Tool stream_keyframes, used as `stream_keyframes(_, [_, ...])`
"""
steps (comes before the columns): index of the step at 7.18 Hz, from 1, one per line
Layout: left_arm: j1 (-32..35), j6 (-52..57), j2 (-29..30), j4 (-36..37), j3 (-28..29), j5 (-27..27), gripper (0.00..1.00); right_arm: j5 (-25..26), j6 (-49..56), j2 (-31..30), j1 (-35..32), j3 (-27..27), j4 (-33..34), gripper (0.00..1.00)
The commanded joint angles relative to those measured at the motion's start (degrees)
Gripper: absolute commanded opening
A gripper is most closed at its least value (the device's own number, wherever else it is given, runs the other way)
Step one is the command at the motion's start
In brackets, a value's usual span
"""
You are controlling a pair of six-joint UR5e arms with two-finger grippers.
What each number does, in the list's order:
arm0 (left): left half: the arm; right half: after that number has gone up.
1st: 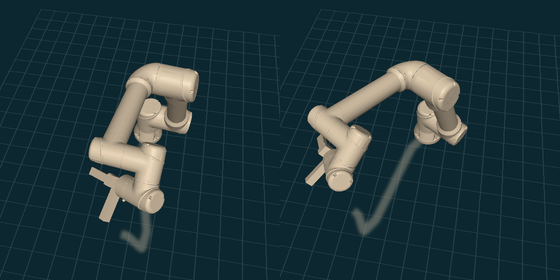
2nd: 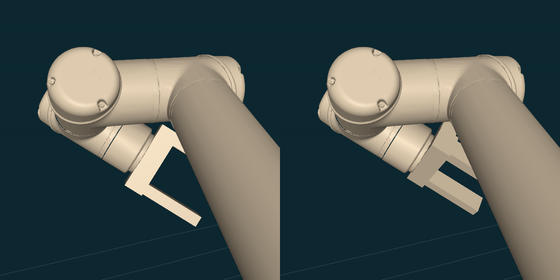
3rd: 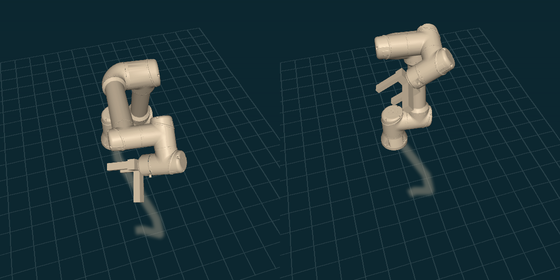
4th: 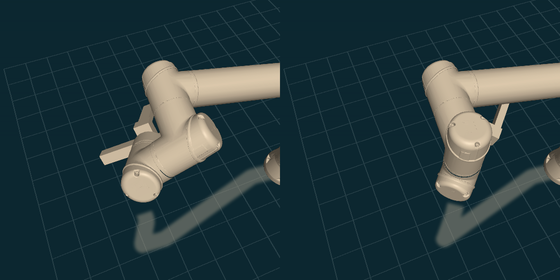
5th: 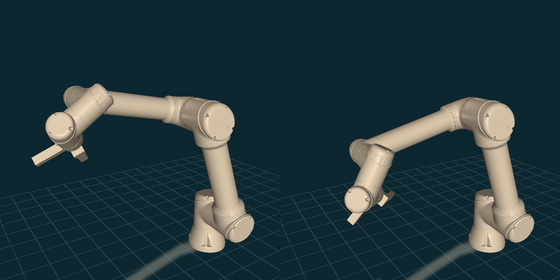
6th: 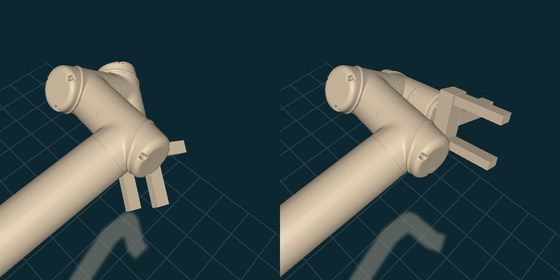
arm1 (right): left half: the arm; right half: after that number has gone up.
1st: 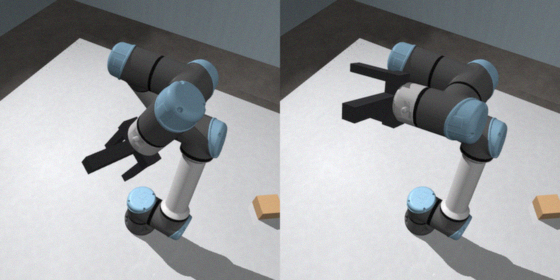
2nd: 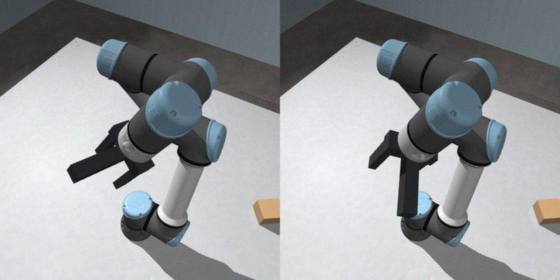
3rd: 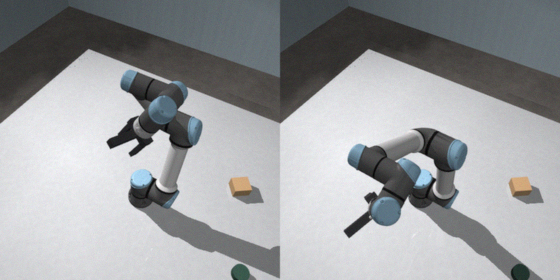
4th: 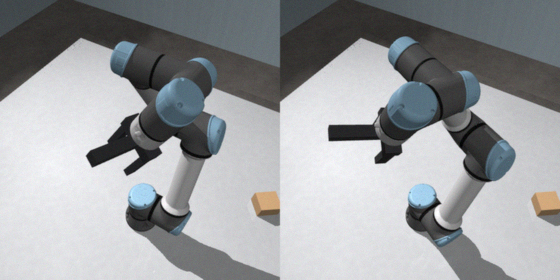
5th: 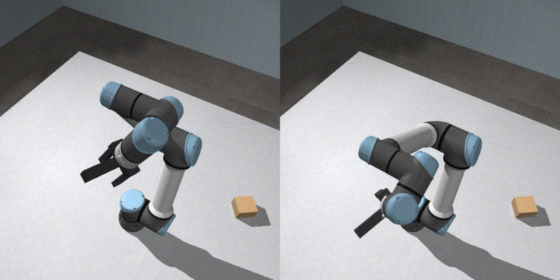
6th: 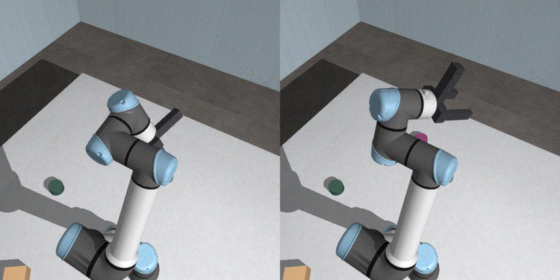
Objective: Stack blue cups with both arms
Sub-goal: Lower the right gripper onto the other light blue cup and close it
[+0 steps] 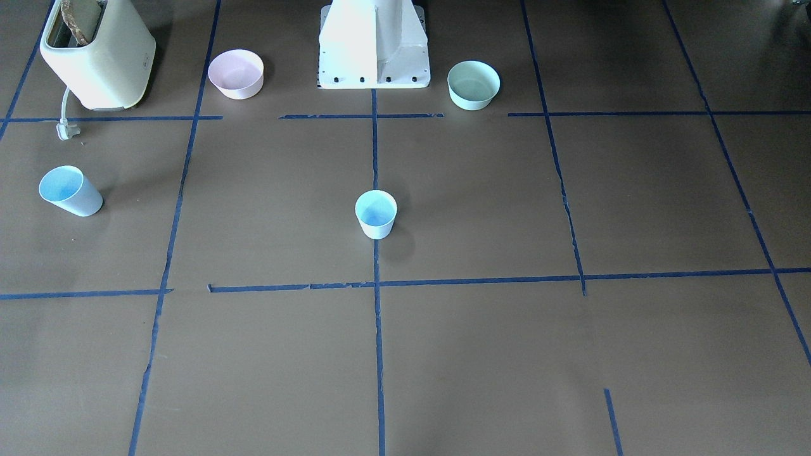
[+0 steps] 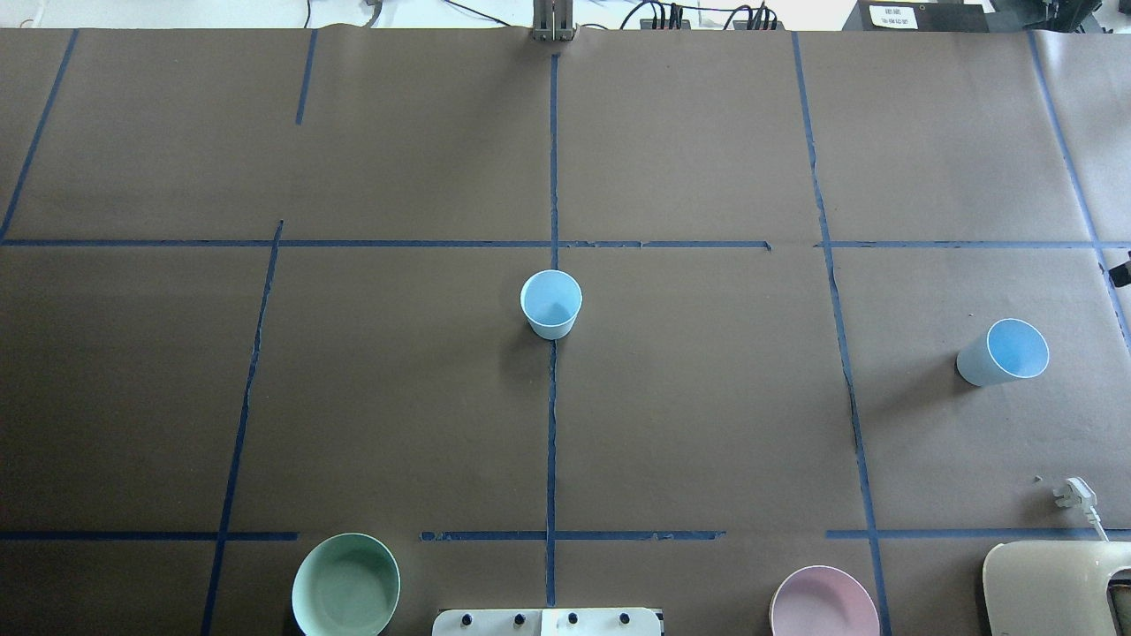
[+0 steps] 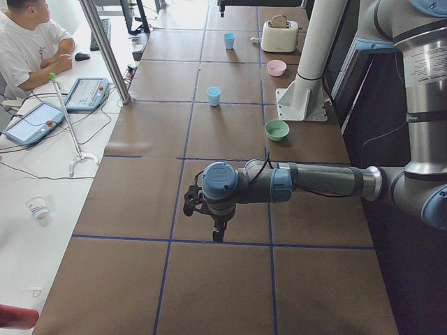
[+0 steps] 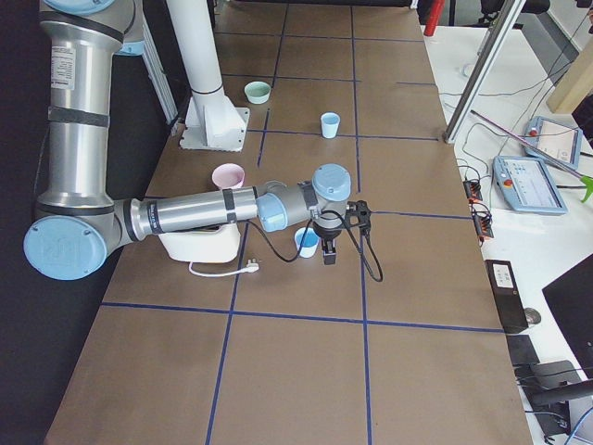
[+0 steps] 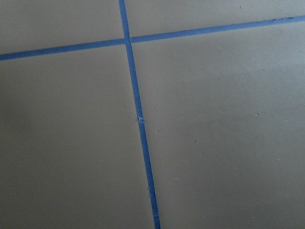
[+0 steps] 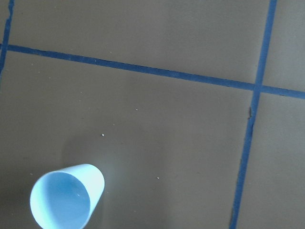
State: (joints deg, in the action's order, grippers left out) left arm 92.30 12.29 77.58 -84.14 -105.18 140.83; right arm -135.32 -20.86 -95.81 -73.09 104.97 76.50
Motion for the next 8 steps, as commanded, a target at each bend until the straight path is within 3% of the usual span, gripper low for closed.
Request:
stream_keyframes(1, [-0.02,-0.07,-0.32,-0.06,0.15,-1.18,1.00,6.61,-9.79,-0.60,8.02,-0.03,-8.45,1.00])
stream_keyframes(4, [-0.19,-0.25,-0.68,0.02,0.59,-1.35,1.00,9.80,-14.20,-3.23,12.79,-0.74,-15.75,1.00])
stream_keyframes(8, [-0.11,-0.25,-0.68,0.02,0.50,-1.26,1.00,10.07,-13.77,-5.53,15.43,-3.10,-16.65,1.00])
